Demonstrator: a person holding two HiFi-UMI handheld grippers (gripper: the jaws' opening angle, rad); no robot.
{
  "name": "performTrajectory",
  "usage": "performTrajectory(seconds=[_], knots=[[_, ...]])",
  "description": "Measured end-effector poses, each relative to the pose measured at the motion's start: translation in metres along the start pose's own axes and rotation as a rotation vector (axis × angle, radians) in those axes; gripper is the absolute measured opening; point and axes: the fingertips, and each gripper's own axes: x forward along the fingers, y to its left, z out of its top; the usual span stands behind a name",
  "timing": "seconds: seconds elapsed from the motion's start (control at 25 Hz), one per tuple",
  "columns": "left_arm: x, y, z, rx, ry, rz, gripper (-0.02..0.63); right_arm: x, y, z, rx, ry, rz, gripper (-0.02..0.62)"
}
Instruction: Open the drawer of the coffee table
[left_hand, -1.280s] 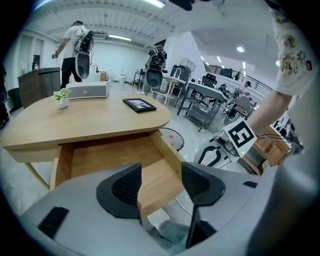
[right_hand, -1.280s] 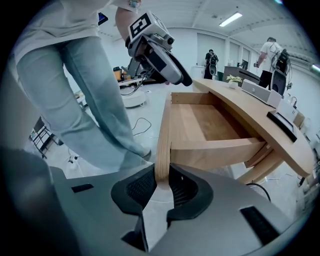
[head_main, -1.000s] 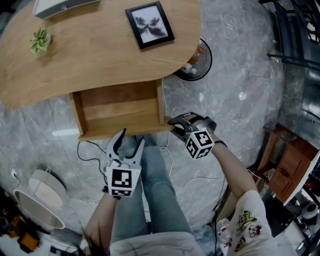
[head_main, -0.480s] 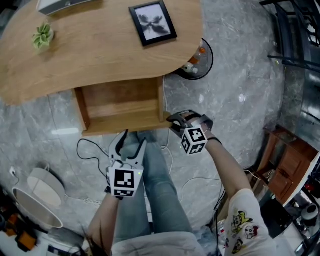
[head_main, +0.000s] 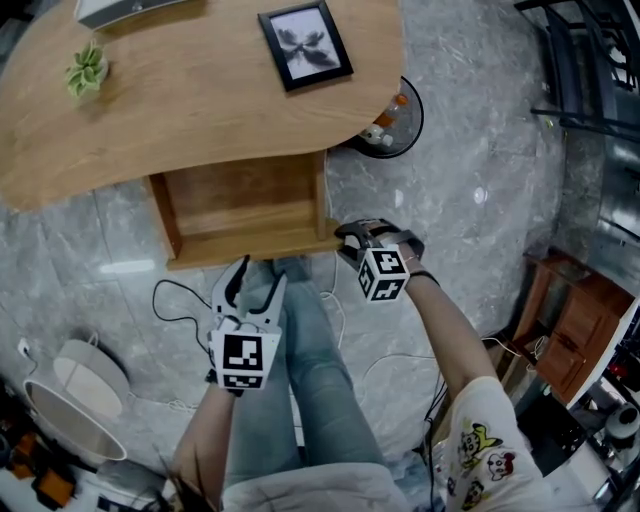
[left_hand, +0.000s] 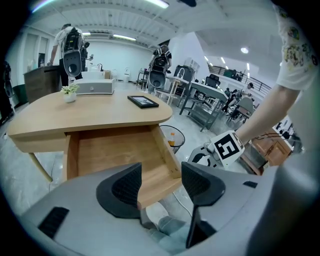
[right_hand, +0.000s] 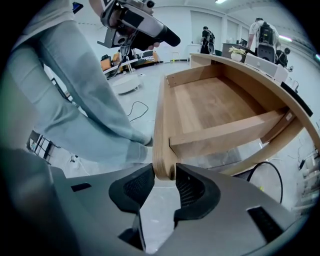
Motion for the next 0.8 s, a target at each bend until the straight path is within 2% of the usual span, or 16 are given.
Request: performTrajectory(seconds=[0.2,0.4,0.56,0.8], knots=[[-0.006,-0.002,0.008,0.023,-0.016,-0.017,0.229,-0.016,-0.001,-0.010,0.044,0.049,-0.012,0.129],[-0.025,0.000,0.021,0.044,-0.045,-0.025,0.229,-0.052,-0.010,-0.003,0.082,0.065,-0.080,0.144],[-0.051,0.004,0.038,0.065,-0.076,-0.021,0.229,-0.086,-0.020,0.020,0.160,0.043,-0.156,0.152],[-0.105,0.013,0.073,0.083,-0.134,0.010,0.229,-0.148,-0.032,0.075,0.269,-0.039,-0.285,0.153]])
